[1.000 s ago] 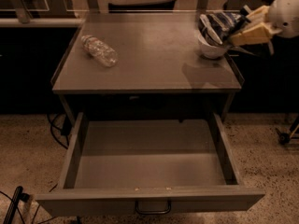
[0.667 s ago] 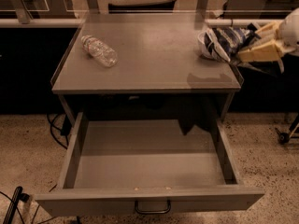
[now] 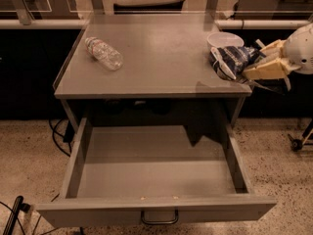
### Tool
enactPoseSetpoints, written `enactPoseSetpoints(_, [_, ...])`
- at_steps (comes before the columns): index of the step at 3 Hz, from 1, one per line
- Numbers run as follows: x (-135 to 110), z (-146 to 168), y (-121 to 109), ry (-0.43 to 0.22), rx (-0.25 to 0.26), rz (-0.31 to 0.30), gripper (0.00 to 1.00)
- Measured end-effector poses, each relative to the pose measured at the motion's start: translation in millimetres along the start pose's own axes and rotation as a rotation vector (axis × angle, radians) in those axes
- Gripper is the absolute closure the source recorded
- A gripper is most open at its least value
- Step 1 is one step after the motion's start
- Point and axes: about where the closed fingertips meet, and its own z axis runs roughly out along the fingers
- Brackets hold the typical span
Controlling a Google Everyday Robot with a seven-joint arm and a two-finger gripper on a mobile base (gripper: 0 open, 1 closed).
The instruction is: Place blue chip bag into top drawer
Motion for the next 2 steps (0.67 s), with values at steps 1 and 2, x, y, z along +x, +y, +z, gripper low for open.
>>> enactPoseSetpoints(1, [-0.4,33.1,36.4,-0.018,-0.066,-0.024,1.00])
enactPoseSetpoints(2, [7.6,69.9,84.2,-0.051,-0.140,-0.015,1.00])
